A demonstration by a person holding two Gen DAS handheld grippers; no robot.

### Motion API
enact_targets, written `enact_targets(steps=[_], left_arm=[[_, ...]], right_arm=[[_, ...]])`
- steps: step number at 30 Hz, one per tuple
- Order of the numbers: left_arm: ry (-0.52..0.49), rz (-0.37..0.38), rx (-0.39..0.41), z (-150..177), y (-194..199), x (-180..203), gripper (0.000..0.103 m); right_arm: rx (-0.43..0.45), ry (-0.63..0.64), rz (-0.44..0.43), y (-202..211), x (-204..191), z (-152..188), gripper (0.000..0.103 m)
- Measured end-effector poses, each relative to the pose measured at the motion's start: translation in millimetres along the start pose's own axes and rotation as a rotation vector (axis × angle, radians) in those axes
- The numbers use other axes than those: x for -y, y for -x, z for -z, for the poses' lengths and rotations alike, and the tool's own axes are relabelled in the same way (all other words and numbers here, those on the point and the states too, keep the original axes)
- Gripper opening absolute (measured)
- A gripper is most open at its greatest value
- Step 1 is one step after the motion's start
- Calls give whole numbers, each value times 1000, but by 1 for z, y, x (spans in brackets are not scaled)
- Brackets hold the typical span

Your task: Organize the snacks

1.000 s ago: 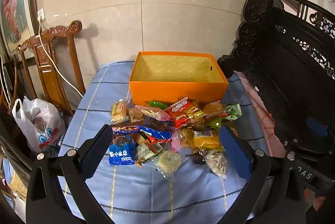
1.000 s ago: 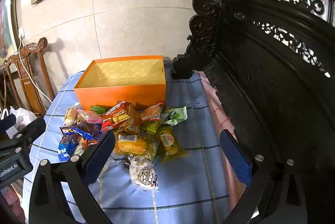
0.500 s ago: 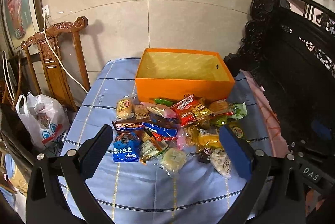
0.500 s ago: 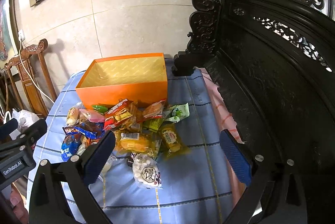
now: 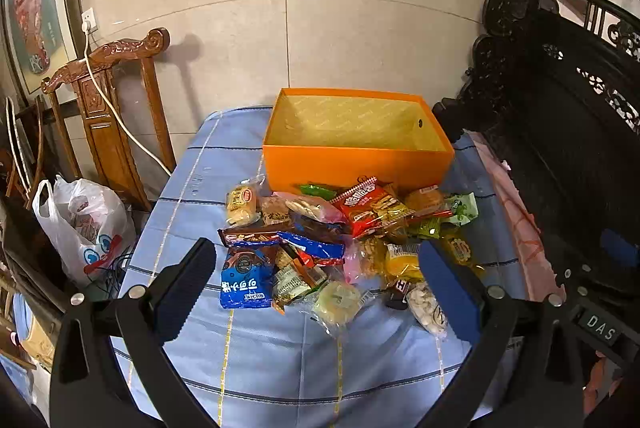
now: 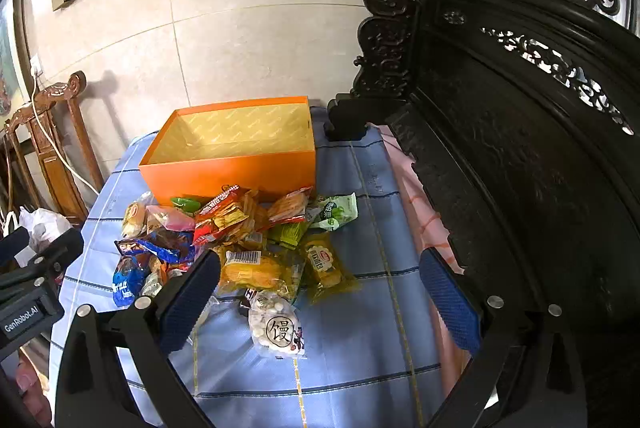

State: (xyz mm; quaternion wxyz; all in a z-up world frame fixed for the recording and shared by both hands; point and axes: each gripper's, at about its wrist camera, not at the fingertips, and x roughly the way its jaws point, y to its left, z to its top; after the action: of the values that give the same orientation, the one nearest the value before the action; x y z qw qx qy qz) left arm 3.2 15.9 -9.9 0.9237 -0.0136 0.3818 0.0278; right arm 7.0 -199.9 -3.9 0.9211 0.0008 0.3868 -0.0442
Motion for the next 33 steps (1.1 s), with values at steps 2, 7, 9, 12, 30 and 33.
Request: enact_targets(steps=[2, 7, 9, 12, 30, 33], left_arm=[[-5, -1, -2, 0, 0, 1, 99], [1, 5, -11, -1, -2, -1, 99], [6, 17, -9, -1, -1, -2, 99], [-8, 6, -9, -1, -2, 0, 99], [-53, -25, -5, 0, 0, 3, 99], [-59, -24, -5, 1, 0, 5, 99]], right_arm=[[-2, 6, 11, -1, 1, 0, 100], [-12, 1, 19, -3, 4, 1, 100], [-17, 1, 18, -4, 4, 1, 100], [-23, 12, 25, -5, 2, 1, 100], [-33, 28, 8, -4, -2, 1, 100], [-34, 30, 12, -5, -1, 1, 100]])
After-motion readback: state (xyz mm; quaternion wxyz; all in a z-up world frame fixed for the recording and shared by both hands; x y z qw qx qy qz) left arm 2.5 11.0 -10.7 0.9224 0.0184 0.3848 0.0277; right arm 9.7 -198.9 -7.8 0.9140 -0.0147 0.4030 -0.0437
